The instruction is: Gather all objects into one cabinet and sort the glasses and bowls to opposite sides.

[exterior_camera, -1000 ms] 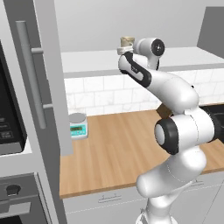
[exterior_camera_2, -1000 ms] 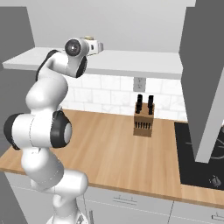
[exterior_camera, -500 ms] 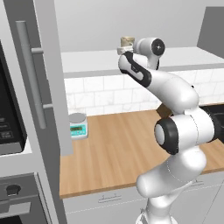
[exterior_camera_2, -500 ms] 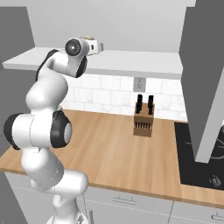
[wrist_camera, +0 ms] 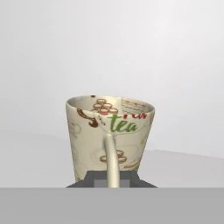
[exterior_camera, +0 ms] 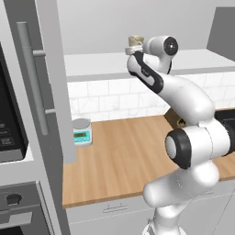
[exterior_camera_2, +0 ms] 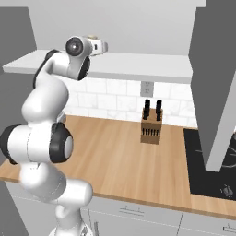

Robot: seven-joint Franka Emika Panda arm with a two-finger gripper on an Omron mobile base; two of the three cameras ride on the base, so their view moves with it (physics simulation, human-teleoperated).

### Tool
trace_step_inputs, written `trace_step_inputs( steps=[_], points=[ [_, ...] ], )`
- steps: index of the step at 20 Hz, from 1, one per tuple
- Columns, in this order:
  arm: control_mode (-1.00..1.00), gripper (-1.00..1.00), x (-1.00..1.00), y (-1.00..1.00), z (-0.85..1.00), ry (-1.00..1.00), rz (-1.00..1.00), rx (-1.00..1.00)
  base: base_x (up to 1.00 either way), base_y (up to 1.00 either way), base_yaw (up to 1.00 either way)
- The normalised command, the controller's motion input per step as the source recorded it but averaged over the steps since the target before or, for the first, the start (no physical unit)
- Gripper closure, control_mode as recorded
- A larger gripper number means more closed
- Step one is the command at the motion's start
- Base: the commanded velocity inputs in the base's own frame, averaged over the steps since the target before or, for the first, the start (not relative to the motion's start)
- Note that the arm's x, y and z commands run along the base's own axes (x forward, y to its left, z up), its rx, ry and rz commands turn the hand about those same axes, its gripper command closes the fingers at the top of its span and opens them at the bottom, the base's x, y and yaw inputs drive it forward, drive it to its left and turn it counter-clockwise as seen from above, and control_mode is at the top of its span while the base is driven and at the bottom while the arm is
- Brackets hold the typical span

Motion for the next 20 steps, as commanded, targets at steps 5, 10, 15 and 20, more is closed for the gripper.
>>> trace_step_inputs(
  steps=[5, 10, 15, 20],
  points=[
    [-1.00, 1.00, -0.66, -0.05, 0.07, 0.04, 0.00, 0.00, 0.00, 0.00, 0.00],
    [-1.00, 1.00, -0.99, -0.13, 0.29, -0.03, 0.00, 0.00, 0.00, 0.00, 0.00],
    [-1.00, 1.00, -1.00, -0.07, 0.33, -0.01, 0.00, 0.03, 0.00, 0.00, 0.00],
    [-1.00, 1.00, -1.00, -0.06, 0.37, 0.06, 0.00, 0.05, 0.00, 0.00, 0.00]
  ],
)
